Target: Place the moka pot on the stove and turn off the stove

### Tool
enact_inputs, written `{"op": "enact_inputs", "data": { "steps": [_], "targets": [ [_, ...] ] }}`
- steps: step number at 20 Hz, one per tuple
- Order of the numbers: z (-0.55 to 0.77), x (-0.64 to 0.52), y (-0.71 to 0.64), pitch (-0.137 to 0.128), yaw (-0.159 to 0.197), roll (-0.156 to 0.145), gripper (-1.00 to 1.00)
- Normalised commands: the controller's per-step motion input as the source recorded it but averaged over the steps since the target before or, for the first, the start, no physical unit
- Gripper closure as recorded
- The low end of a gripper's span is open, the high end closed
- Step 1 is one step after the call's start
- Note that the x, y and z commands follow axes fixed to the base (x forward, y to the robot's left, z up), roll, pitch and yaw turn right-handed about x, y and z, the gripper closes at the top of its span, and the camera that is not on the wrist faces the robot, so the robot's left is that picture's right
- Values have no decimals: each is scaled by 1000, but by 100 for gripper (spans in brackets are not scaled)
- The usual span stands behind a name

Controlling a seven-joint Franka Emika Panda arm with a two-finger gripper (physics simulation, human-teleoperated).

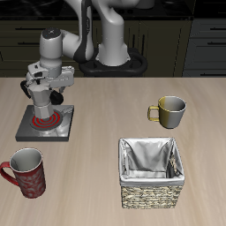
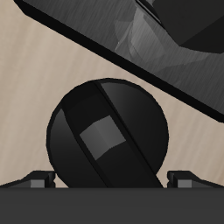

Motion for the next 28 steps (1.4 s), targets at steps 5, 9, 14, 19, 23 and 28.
{"op": "enact_inputs", "data": {
  "steps": [5, 9, 14, 19, 23, 28],
  "targets": [
    [-24, -41, -102, 1, 18, 7, 100],
    [127, -24, -90, -23, 21, -6, 100],
    [148, 127, 6, -20, 13, 11, 100],
    [104, 194, 176, -14, 0, 32, 100],
    [52, 198, 129, -32, -43, -2, 100],
    [22, 180, 32, -14, -96, -51, 100]
  ]
}}
